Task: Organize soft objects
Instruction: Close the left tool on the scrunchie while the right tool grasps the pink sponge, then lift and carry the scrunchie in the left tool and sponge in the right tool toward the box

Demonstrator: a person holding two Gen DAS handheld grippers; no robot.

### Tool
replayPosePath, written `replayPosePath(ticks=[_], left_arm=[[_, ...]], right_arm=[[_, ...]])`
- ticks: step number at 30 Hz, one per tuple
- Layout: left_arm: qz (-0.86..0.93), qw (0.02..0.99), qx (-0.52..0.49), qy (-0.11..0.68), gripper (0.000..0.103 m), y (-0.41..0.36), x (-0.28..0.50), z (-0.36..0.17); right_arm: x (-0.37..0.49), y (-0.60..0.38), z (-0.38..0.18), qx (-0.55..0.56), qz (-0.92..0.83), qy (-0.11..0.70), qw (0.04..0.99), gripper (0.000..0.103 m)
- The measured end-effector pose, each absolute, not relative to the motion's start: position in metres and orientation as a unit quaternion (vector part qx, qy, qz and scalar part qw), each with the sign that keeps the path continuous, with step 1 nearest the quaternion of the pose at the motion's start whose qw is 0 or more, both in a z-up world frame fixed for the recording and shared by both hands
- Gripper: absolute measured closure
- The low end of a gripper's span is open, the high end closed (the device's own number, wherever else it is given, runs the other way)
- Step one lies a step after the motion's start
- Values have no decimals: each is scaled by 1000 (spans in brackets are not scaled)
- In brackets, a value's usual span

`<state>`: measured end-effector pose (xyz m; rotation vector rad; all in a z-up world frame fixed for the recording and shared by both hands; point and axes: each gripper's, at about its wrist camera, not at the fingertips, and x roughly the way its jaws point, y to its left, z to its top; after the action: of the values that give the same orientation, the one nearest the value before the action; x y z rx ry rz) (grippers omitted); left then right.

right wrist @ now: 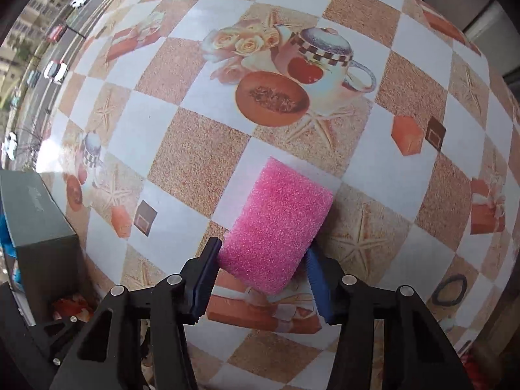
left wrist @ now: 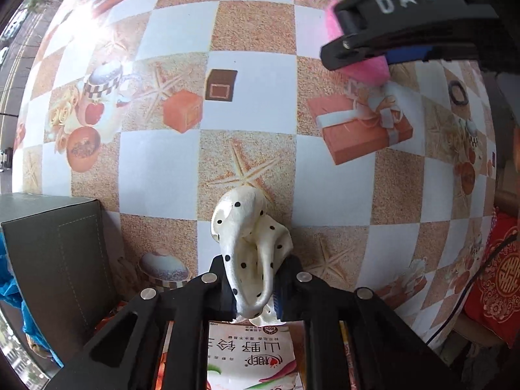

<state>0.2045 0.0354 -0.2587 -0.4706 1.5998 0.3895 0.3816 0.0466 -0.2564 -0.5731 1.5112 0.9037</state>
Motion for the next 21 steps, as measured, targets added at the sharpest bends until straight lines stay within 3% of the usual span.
replayPosePath(ticks=[7, 21], left_arm=[[168, 687, -188, 681, 86, 40, 198, -218], [147, 724, -144, 658, 86, 22, 188, -163]], right_arm=[[414, -5, -228, -155, 386, 674, 610, 50], [349, -115, -189, -79, 363, 677, 636, 50]])
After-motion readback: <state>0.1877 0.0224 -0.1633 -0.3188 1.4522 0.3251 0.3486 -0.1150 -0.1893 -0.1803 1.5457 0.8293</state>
